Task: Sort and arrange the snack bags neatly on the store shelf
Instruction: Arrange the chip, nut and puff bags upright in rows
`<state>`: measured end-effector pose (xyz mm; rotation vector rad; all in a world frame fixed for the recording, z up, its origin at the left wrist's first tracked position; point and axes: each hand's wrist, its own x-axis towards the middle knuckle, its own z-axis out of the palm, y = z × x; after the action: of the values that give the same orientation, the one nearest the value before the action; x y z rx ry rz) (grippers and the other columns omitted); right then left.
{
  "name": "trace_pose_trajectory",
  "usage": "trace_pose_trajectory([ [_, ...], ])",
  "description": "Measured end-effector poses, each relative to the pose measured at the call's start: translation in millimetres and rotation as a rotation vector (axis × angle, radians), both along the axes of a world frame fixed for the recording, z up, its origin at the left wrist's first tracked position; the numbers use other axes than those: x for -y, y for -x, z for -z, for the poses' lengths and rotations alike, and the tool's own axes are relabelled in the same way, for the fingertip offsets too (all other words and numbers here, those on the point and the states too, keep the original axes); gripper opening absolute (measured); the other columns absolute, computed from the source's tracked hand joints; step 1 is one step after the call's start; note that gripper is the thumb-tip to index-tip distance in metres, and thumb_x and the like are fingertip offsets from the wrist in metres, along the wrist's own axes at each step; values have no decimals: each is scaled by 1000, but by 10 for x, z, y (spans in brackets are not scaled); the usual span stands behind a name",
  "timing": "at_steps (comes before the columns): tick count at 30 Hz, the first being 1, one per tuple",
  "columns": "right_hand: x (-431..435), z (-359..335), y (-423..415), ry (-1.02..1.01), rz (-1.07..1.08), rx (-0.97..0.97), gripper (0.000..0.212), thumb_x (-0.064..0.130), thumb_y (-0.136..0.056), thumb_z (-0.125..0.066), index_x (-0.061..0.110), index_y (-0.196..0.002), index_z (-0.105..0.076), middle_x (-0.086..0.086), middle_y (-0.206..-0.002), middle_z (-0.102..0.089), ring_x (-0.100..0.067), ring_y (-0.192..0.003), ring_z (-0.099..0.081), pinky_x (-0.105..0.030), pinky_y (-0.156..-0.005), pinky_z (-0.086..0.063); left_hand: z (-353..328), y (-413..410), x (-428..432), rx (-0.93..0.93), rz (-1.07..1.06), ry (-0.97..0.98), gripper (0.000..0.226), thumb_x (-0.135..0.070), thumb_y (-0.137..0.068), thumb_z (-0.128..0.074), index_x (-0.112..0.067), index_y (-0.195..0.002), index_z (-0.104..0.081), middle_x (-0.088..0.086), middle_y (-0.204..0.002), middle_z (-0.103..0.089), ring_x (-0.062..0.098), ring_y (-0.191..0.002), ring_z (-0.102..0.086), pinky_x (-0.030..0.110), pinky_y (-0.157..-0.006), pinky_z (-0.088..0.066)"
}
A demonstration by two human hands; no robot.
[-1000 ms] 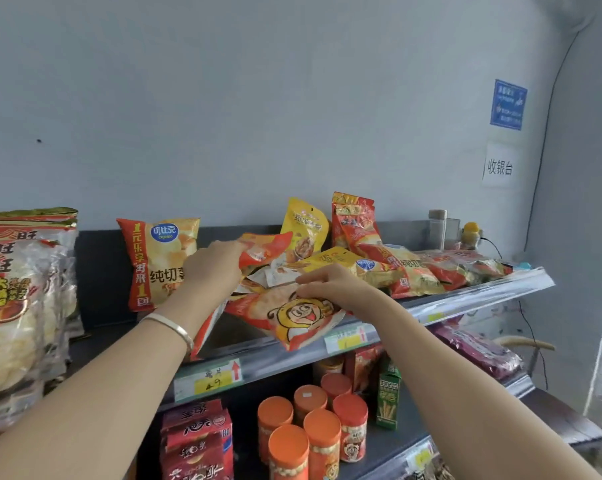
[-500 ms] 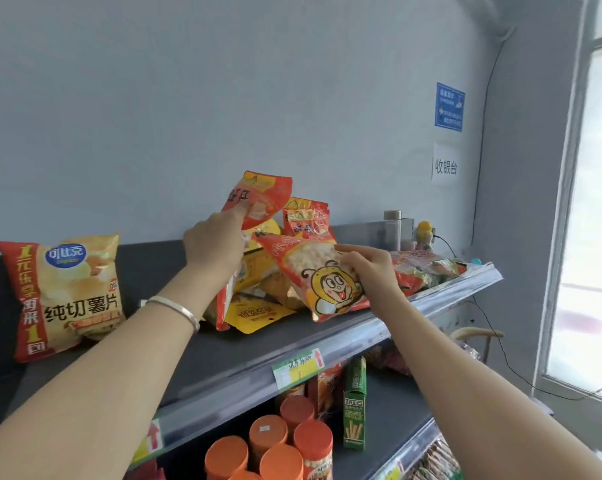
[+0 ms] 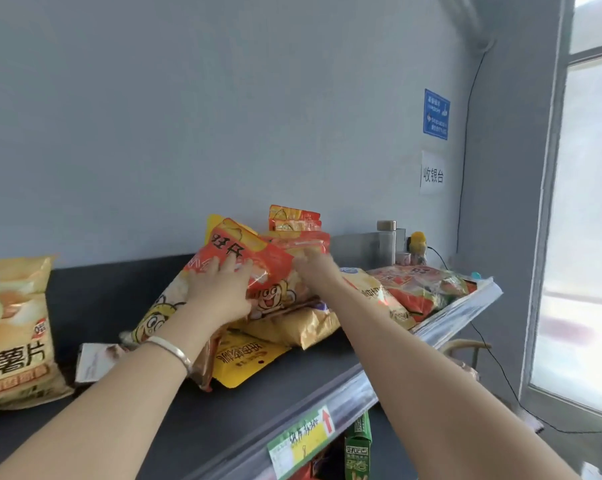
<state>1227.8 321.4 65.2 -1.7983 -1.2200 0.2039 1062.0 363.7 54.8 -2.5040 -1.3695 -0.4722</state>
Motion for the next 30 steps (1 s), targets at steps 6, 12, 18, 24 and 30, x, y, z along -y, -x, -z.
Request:
trace_pose_trajectory([
  [6,-235,187,121,220,-77,144,68,53,-91,-43,31,-148,-14,-21,-151,-28,-43,-134,-34,-58,-110,-28,246,-32,-243,17,-107,-81,77,-72,-86,-13,-31,-150,3,6,-159,6,33,-145,4,68,-108,-2],
  [12,-126,231,10,152,-297,93,81,59,-93,-41,35,-151,10,-16,-150,-37,-36,-131,-44,-50,-108,-36,334,-113,-253,16,-164,-146,79,-75,-84,-13,-33,-149,4,6,-159,5,33,-145,4,68,-107,-1],
  [18,51,196,-567,113,-117,242,41,27,-89,-47,12,-126,-38,-11,-113,-61,-28,-97,-59,-42,-79,-51,397,-178,-80,50,-58,-226,67,-70,-85,-12,-44,-146,-6,-4,-158,-3,24,-145,-1,67,-109,-6],
  [24,147,257,-574,426,-263,385,81,62,-72,-53,18,-140,-42,-10,-136,-51,-30,-120,-50,-44,-100,-43,432,-434,193,-3,-86,-55,90,-84,-73,-28,-41,-147,1,-8,-158,-7,17,-146,2,70,-107,-3],
  [30,212,239,-615,426,-365,382,100,69,-75,-59,14,-150,-23,-12,-149,-38,-32,-133,-41,-44,-106,-39,379,-465,395,192,-202,43,86,-74,-76,-48,-39,-146,-13,-4,-157,-14,16,-145,-8,70,-104,-6],
])
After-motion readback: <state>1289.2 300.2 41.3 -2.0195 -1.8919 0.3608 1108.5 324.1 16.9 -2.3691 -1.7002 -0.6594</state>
